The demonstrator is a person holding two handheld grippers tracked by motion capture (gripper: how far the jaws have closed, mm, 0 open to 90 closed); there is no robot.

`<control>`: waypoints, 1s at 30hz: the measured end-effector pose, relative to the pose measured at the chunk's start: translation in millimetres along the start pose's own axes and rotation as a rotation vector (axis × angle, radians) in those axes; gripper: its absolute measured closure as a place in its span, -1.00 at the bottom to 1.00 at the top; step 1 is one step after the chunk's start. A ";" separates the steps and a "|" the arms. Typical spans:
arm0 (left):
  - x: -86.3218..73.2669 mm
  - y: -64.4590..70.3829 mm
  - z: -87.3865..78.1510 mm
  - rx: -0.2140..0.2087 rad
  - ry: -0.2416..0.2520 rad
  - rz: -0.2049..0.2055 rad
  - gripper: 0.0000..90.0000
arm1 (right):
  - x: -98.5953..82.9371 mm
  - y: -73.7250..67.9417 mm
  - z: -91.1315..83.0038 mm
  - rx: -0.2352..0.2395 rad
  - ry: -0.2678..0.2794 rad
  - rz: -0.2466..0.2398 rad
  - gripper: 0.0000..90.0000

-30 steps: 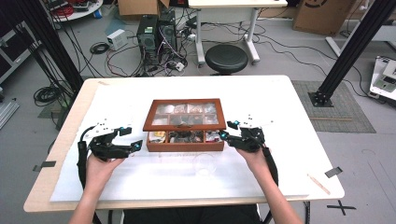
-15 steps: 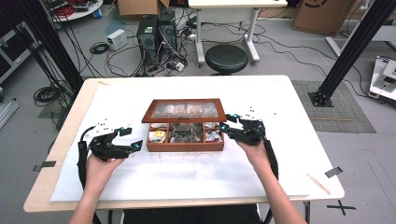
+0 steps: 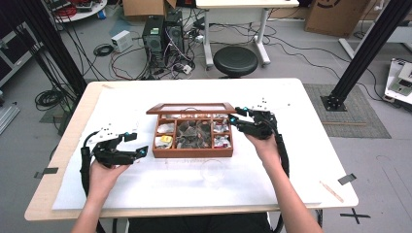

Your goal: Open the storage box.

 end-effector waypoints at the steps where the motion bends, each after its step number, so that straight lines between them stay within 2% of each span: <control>1: 0.1 -0.1 -0.1 0.001 0.000 0.001 -0.45 | 1.9 0.6 0.4 -0.002 -0.001 0.001 0.30; 19: -0.4 -0.2 -0.5 -0.003 0.000 -0.002 -0.45 | 24.0 11.4 6.1 -0.009 0.005 0.041 0.31; 22: -0.9 -0.6 -0.7 -0.006 -0.001 -0.003 -0.45 | 27.2 13.6 7.6 -0.002 0.007 0.065 0.31; 30: -1.4 -0.5 -0.3 -0.009 -0.004 -0.005 -0.45 | 38.1 18.4 11.1 -0.018 0.007 0.071 0.31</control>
Point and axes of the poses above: each handheld gripper's, and its own axes: z roughly forward along the jaws, x roughly out of its top, y roughly to its right, the point moved 4 cm from there along z, roughly forward along the jaws, and after that the axes turned 4 degrees about -x, right-handed, at the moved point
